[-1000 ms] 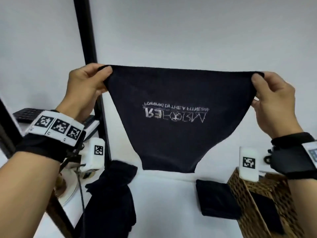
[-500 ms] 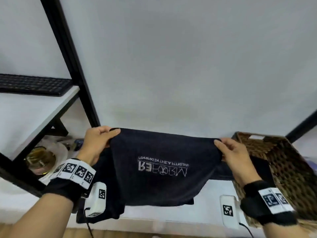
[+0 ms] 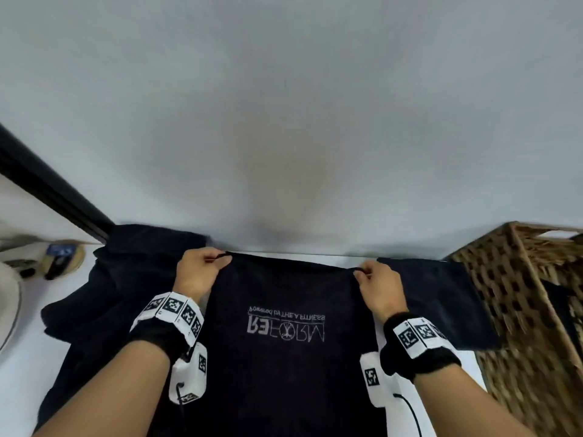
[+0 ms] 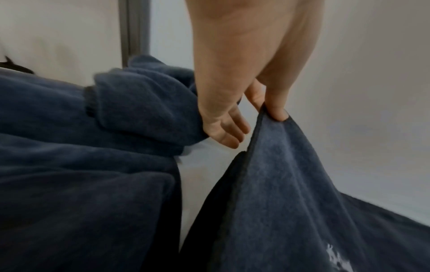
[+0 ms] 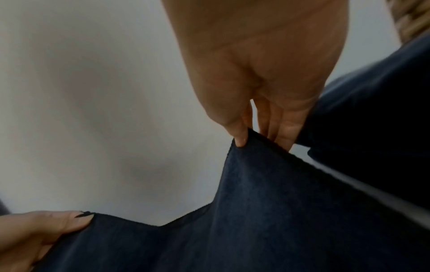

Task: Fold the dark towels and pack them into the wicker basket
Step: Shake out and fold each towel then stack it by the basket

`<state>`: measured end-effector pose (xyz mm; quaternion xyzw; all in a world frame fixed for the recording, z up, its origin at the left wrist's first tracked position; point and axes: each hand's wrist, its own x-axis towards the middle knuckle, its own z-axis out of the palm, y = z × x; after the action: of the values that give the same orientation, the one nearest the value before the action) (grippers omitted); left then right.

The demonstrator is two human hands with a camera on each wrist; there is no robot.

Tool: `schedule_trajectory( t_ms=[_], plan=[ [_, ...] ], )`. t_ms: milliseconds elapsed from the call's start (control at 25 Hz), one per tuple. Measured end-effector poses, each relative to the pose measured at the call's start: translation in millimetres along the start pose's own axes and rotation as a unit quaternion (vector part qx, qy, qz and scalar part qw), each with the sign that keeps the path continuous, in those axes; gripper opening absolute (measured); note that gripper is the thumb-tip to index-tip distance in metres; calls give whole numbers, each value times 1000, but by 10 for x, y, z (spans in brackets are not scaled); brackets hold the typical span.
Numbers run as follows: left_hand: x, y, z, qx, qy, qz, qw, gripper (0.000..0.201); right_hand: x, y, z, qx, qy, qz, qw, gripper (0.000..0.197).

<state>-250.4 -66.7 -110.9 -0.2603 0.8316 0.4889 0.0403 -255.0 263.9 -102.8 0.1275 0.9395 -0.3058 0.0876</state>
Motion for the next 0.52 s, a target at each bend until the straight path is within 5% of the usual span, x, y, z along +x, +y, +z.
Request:
schedule_trajectory(
  t_ms=[240,520],
  plan=[
    [298,-109,432,141,-17,43,989,9,460,120,543,-57,-13,46,997,16],
    [174,-115,413,115,-19,31,993,4,346,99,417,-23,-42,62,997,6]
  ],
)
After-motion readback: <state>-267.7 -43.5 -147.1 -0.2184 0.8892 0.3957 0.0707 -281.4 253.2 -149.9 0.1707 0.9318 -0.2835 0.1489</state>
